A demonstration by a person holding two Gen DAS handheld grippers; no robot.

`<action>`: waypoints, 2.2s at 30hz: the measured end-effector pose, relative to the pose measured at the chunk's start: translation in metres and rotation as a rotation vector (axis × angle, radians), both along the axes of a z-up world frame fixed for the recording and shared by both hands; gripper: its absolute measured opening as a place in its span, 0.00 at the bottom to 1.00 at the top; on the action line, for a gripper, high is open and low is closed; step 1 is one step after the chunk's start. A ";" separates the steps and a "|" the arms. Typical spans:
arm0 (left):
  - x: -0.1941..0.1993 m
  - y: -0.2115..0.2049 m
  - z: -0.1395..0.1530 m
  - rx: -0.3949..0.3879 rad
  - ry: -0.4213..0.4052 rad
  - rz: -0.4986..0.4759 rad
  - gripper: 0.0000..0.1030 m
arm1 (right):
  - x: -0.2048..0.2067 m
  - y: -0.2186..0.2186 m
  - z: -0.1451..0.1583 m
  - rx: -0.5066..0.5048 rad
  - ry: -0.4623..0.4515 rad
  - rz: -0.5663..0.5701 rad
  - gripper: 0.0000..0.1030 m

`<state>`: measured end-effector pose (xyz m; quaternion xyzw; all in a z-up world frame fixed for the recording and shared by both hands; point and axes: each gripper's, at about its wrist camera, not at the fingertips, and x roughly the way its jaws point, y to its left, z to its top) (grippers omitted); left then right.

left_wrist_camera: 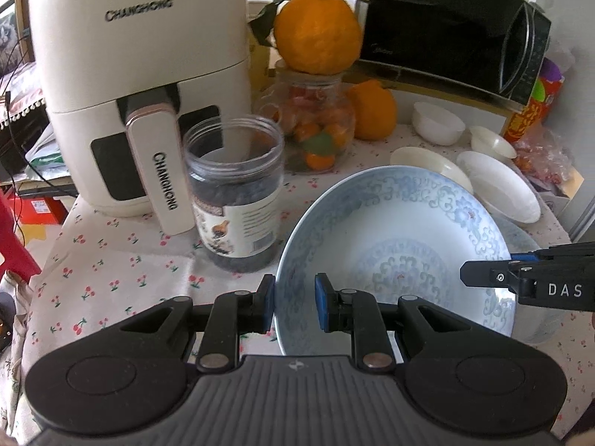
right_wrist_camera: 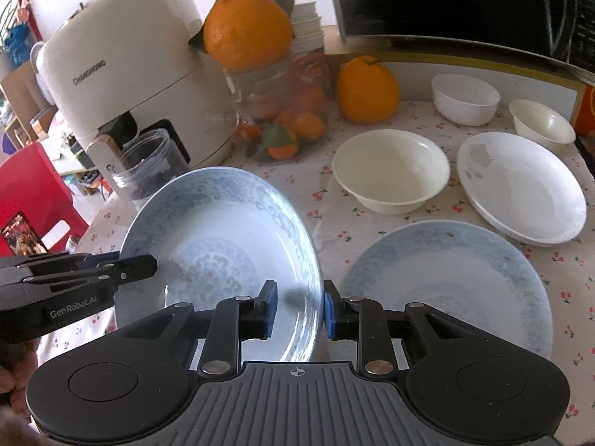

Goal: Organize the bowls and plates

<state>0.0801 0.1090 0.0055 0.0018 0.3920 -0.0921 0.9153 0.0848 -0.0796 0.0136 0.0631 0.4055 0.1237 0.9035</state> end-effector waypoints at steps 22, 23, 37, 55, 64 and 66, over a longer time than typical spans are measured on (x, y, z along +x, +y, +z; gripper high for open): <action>0.014 -0.078 0.000 -0.014 -0.008 -0.105 0.19 | -0.007 -0.088 0.012 0.015 0.013 -0.135 0.25; 0.016 -0.082 -0.001 -0.014 -0.006 -0.110 0.19 | -0.007 -0.092 0.012 0.013 0.016 -0.144 0.25; 0.024 -0.127 -0.018 0.028 0.032 -0.152 0.19 | 0.003 -0.127 -0.005 -0.034 0.100 -0.236 0.25; 0.031 -0.154 -0.035 0.143 0.051 -0.191 0.19 | 0.010 -0.126 -0.019 -0.166 0.101 -0.253 0.25; 0.028 -0.166 -0.040 0.236 0.034 -0.211 0.19 | 0.012 -0.123 -0.026 -0.219 0.117 -0.245 0.26; 0.029 -0.165 -0.040 0.228 0.034 -0.209 0.20 | 0.012 -0.121 -0.029 -0.230 0.128 -0.242 0.26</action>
